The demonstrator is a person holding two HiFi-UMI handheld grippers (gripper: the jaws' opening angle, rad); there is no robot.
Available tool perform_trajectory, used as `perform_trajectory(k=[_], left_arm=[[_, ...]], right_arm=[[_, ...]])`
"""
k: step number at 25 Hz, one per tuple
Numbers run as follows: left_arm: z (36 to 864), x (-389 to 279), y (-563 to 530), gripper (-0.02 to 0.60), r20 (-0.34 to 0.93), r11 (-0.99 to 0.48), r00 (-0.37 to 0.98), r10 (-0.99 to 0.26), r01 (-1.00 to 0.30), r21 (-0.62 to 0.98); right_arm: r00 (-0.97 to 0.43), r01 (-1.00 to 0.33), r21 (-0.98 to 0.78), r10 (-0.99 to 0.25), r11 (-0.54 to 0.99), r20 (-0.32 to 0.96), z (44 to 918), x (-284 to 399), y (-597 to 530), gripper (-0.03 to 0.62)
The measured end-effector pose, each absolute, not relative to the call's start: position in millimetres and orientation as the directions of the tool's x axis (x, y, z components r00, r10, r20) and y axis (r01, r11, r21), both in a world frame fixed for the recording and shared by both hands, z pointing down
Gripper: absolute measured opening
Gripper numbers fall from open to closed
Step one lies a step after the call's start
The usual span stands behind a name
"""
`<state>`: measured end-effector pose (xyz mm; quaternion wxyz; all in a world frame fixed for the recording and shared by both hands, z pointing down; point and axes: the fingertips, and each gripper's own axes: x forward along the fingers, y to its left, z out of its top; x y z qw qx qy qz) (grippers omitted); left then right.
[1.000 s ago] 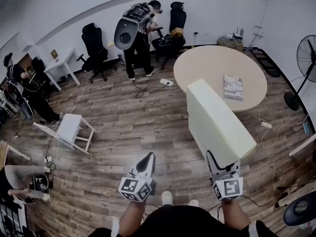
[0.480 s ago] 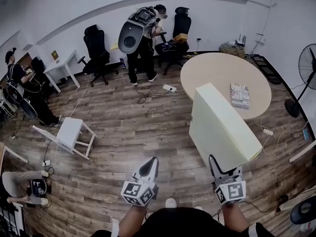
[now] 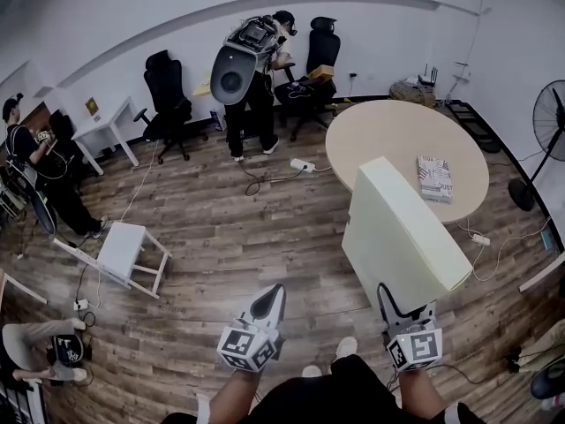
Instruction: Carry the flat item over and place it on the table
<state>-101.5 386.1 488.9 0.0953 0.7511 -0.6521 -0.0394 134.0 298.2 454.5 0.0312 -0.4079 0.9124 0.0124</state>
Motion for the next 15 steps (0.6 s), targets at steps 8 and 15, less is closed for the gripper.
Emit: perform_trajectory(k=[8, 15], left_arm=[[495, -116, 312, 0.005, 0.092, -0.130, 0.148, -0.985, -0.976, 0.172], [499, -120, 228, 0.005, 0.112, -0.123, 0.140, -0.984, -0.981, 0.147]], right_arm=[[-0.658, -0.751, -0.007, -0.750, 0.660, -0.072, 457, 122, 225, 0.287], [-0.654, -0.755, 0.017, -0.751, 0.656, -0.090, 453, 122, 143, 0.287]])
